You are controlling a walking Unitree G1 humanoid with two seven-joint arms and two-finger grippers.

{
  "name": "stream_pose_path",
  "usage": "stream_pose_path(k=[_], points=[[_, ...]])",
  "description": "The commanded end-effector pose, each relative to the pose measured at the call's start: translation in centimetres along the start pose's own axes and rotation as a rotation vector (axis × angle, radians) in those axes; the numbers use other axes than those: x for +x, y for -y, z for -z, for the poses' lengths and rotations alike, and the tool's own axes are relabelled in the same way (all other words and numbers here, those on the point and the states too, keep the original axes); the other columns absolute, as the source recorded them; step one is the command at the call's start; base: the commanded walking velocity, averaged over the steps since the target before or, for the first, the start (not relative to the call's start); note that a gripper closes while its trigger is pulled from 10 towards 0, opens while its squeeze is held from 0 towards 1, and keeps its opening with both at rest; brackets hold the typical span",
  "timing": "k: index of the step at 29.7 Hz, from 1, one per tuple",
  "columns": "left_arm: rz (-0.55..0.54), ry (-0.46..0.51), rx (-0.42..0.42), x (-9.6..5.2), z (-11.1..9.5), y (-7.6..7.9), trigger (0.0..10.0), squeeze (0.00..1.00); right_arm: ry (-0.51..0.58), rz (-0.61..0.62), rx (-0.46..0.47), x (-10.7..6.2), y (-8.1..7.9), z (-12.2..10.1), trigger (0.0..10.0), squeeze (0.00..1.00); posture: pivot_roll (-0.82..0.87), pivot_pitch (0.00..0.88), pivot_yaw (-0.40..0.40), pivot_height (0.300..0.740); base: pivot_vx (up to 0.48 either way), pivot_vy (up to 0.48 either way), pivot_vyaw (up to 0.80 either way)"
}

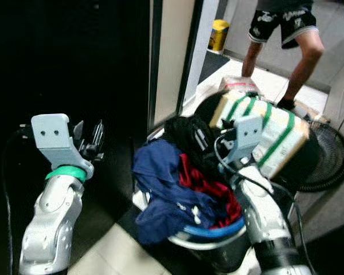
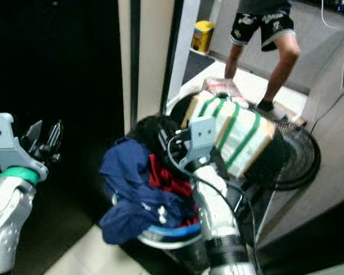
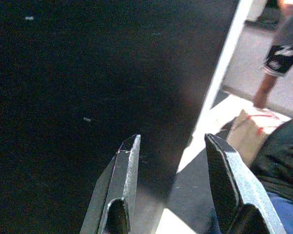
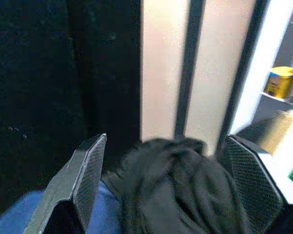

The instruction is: Clothes washing

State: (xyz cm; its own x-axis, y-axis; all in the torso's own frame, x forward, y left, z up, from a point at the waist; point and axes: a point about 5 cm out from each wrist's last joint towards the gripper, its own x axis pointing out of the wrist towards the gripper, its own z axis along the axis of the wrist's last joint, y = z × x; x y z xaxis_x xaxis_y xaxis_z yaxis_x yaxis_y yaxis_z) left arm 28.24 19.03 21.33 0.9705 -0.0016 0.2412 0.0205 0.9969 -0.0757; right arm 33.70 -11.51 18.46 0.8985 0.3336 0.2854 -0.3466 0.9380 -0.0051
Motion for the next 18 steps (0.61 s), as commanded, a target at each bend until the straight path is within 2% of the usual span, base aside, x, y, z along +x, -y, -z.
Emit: stream_pose_path(k=[1,9,11,13,17,18], points=[[0.014,-0.019,-0.010,-0.1,0.5,0.3,10.0,0.00,-0.011,0.024,-0.001,-0.4,0.6,0.3,10.0,0.00,0.16,0.018,-0.020,0.740,0.285,0.000,0.00],[0.013,-0.033,-0.020,-0.2,0.8,0.3,10.0,0.00,-0.037,0.050,0.001,-0.3,1.0,0.7,10.0,0.00,0.16,0.028,-0.015,0.740,0.032,0.000,0.00],[0.015,-0.037,-0.018,-0.2,0.8,0.3,10.0,0.00,-0.096,0.065,0.010,-0.1,1.3,1.4,10.0,0.00,0.16,0.028,-0.015,0.740,0.000,0.000,0.00],[0.022,-0.039,-0.016,-0.2,0.8,0.4,10.0,0.00,-0.147,0.085,-0.029,0.1,1.8,2.1,10.0,0.00,0.15,0.036,-0.007,0.740,0.000,0.000,0.00],[0.028,-0.041,-0.015,-0.2,0.9,0.4,10.0,0.00,-0.183,0.119,-0.038,0.2,2.4,2.6,10.0,0.00,0.15,0.038,-0.004,0.740,0.000,0.000,0.00],[0.035,-0.041,-0.015,-0.1,0.8,0.5,10.0,0.00,-0.195,0.157,-0.026,0.4,3.2,2.9,10.0,0.86,0.15,0.041,-0.001,0.740,0.000,0.000,0.00]])
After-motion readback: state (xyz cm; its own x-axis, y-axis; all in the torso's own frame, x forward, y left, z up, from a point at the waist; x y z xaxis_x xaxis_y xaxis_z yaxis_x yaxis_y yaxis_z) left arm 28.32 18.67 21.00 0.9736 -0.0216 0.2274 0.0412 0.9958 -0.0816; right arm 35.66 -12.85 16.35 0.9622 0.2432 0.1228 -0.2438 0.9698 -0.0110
